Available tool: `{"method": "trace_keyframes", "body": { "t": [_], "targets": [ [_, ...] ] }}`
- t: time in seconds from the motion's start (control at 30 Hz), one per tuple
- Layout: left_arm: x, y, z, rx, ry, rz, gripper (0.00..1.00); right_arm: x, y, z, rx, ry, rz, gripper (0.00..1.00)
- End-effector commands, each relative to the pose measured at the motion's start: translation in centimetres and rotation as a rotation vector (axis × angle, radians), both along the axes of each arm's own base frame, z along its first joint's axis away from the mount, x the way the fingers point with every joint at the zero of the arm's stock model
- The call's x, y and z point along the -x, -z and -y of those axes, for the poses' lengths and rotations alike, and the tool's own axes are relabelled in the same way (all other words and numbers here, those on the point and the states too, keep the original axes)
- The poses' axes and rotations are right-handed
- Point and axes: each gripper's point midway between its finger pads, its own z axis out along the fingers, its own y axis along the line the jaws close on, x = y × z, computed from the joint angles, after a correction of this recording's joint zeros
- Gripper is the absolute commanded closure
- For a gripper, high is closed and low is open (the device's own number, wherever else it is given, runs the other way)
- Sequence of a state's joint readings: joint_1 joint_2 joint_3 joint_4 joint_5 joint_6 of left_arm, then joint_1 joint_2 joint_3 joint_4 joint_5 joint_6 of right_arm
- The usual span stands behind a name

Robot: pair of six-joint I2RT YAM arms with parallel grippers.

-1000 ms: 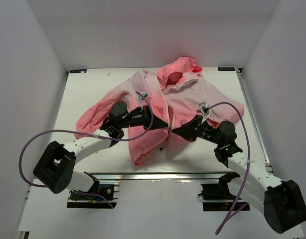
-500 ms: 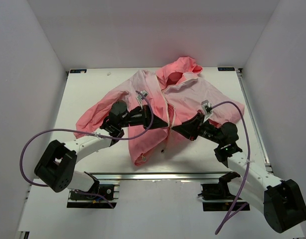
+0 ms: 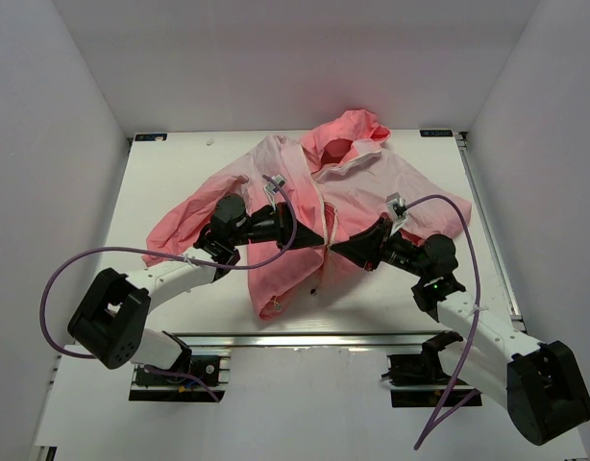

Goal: Zip up the jacket

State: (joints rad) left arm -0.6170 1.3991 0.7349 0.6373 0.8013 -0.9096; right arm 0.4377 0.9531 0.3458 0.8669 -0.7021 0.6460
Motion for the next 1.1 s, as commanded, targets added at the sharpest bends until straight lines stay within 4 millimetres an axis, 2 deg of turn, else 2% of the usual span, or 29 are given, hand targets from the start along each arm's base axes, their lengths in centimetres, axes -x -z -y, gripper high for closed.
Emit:
{"method": "trace_keyframes", "body": {
  "t": [0.0,0.33,1.07],
  "targets": [
    [0.5,-3.2,-0.2,0.06,0.017,0.094,1.0,-0.3,-2.5,0.1,-0.037,0.013,0.101,1.0],
    [0.9,-3.4,-0.5,0.069,0.021,0.099,1.0,-0.9,-1.9,0.1,-0.005,0.034,0.1,1.0],
    [1.1,-3.3,-0.4,0.071,0.036,0.09,1.0,-0.3,-3.6,0.4,-0.051,0.031,0.144,1.0]
  ]
}}
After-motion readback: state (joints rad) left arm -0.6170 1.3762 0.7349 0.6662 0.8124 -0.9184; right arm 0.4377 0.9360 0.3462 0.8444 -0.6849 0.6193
